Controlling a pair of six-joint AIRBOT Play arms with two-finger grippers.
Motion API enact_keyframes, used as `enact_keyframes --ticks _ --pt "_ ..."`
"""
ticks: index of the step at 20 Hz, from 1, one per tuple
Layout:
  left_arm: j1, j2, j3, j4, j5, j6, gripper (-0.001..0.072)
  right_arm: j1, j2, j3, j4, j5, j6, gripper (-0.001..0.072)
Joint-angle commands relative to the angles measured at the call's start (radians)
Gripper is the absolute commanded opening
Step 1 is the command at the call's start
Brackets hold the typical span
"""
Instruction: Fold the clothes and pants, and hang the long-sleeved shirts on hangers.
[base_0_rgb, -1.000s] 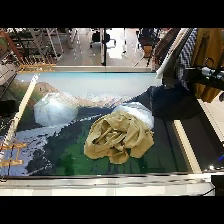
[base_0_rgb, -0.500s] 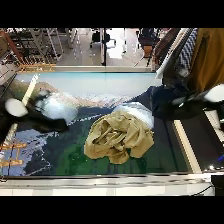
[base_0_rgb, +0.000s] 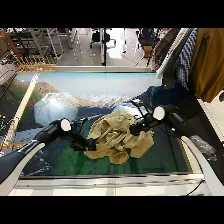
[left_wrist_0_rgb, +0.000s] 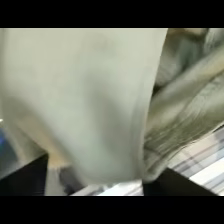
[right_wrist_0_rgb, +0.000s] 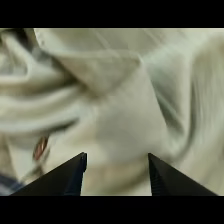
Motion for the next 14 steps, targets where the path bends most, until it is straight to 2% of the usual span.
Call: enact_keyframes --ticks 1,3,5,6,8,9,11,12,14 --pt "0.002 -0.036 -0.005 -0.038 0.068 0.004 0.0391 0.046 -0.081 0.067 -0.050 -0.059 0.046 0.0493" --pt "0.004 -0.036 -0.005 -0.038 0.076 0.004 0.0239 0.043 -0.106 0.097 -0.051 -0.053 0.060 0.0505" --pt "0.003 -0.036 -0.005 -0.038 0.074 0.004 0.0154 0.043 -0.119 0.097 -0.051 -0.053 0.063 0.0509" --pt "0.003 -0.036 -0.005 -0.038 0.074 0.004 0.0085 0.043 -0.123 0.097 -0.053 -0.058 0.069 0.0509" --pt "0.003 -0.036 -0.005 -0.038 0.074 0.005 0.0041 0.043 -0.130 0.097 -0.084 -0.069 0.100 0.0498" --pt "0.003 -0.035 -0.005 -0.038 0.074 0.005 0.0041 0.043 -0.138 0.097 -0.107 -0.069 0.116 0.0475" --pt "0.003 -0.034 -0.005 -0.037 0.074 0.009 0.0012 0.043 -0.162 0.097 -0.121 -0.061 0.118 0.0361" --pt "0.004 -0.029 -0.005 -0.037 0.074 0.011 0.0011 0.043 -0.171 0.097 -0.121 -0.057 0.118 0.0272" --pt "0.004 -0.012 -0.004 -0.037 0.074 0.016 0.0011 0.043 -0.180 0.097 -0.121 -0.056 0.117 0.0043"
